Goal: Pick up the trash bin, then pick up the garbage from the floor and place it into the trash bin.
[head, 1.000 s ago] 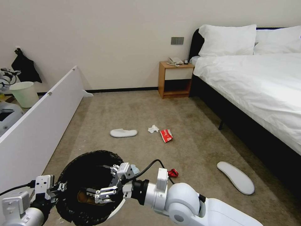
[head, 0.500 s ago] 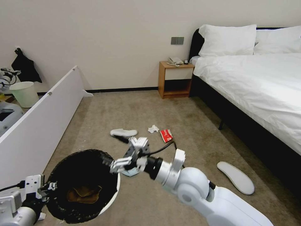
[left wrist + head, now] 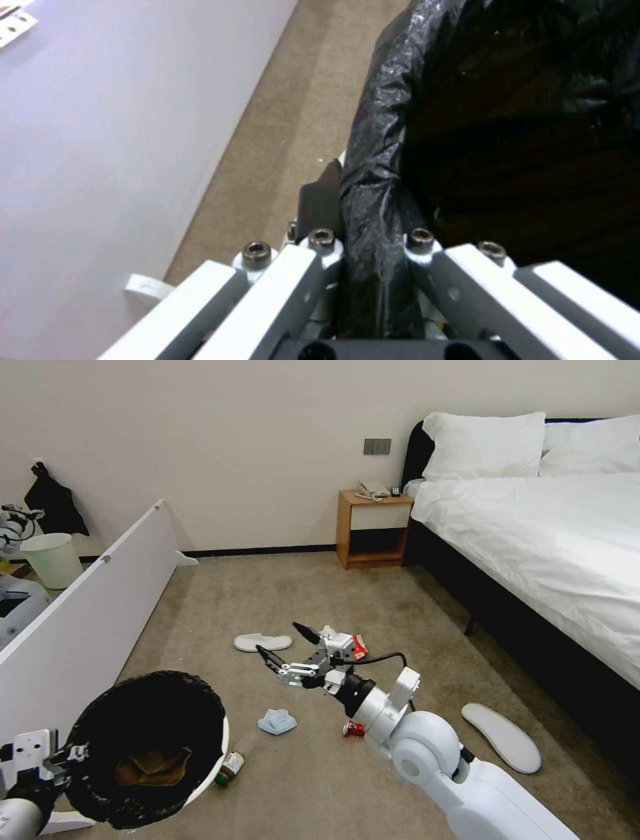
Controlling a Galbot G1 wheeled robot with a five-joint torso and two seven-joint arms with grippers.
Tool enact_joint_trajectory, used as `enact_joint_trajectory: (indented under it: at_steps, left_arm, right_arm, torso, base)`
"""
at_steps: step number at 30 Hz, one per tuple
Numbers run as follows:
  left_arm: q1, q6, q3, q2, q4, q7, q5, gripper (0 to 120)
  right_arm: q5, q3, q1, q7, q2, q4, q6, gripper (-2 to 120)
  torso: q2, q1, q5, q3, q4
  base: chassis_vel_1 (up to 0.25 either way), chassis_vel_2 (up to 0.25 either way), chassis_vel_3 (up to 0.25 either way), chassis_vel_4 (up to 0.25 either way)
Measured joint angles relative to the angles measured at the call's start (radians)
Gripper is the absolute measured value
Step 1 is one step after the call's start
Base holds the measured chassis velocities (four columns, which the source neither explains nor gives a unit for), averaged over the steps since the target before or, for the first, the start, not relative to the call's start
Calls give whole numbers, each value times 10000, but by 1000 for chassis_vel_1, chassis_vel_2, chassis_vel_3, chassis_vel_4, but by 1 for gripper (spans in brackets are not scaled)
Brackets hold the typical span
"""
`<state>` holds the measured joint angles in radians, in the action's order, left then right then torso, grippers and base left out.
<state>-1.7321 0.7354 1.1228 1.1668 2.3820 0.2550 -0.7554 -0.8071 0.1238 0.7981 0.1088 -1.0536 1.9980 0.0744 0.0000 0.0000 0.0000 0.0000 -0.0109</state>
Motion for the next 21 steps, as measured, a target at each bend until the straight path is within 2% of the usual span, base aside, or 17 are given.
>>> enact_joint_trajectory:
  at_steps: [10, 11, 13, 21]
  left_arm:
    - [6, 1, 556, -65, -207, -13, -253, 3]
    - [-1, 0, 778, -92, -274, -40, -314, 3]
    - [-15, 1, 853, -98, -302, -47, -331, 3]
    - [-90, 1, 1337, -50, -513, -127, -497, 3]
  right_arm:
    - [242, -255, 461, -404, 122, -232, 67, 100]
    - [257, -372, 668, -555, 140, -262, 153, 100]
    - [290, -406, 762, -620, 154, -263, 215, 100]
    - [1080, -428, 1450, -955, 191, -575, 334, 100]
  torso:
    - [0, 0, 0, 0, 0]
    - [0, 0, 0, 0, -1]
    - [0, 0, 0, 0, 0]
    - [0, 0, 0, 0, -1]
  base:
    - [0, 0, 0, 0]
    - [0, 0, 0, 0]
    - [0, 0, 0, 0]
    - [0, 0, 0, 0]
